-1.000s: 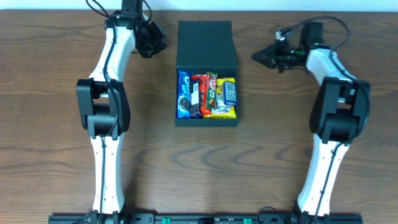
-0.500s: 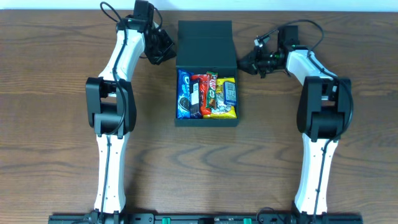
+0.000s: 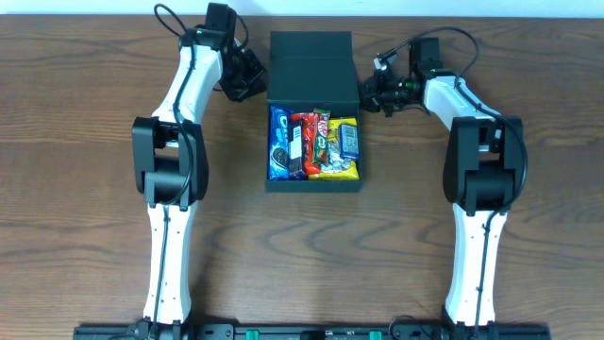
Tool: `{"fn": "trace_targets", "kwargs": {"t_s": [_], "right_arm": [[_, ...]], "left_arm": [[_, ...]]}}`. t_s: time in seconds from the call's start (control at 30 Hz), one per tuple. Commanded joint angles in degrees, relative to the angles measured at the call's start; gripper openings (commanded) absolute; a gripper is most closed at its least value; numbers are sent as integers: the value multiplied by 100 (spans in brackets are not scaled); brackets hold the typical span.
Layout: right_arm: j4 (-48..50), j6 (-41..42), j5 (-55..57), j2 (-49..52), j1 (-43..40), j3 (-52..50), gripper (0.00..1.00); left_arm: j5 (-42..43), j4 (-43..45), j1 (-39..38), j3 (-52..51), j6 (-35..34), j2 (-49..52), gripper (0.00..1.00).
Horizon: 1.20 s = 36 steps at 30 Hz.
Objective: Pack container
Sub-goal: 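Raise both grippers to the lid's back corners on either side, then push the lid forward with both grippers to close the box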
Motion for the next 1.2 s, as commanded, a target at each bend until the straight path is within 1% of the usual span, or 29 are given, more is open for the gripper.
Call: {"fn": "trace_targets", "kwargs": {"t_s": [0.0,0.1,0.23,0.53,0.67,0.77,0.8,0.9,1.17], "right_arm": [[52,-278,-352,83,63,11,2],[166,-592,-662,83,63,11,1],[581,-999,-1410,83,63,11,2],[1561,-1047,-2524,83,63,11,2],[1598,-1045,-2638,83,57,11,2],[1596,-1043,-2673,61,17,11,2],[1596,-1043,-2673,48,4,11,2],[1598,-1045,-2671,-33,-42,11,2],[1681,-1038,-2667,-323,-131,13,2]], "left_arm": [[-37,-26,-94,-39,105,168,6],[-37,-15,-111,-39,103,168,6],[-37,-15,-109,-39,103,168,6],[13,129,-105,-39,105,168,6],[529,579,-87,-39,111,168,6],[1303,1141,-31,-37,151,166,6],[1445,1231,-9,-35,151,162,6],[1611,1290,76,-11,160,118,6],[2264,1290,297,306,769,74,6]]}}
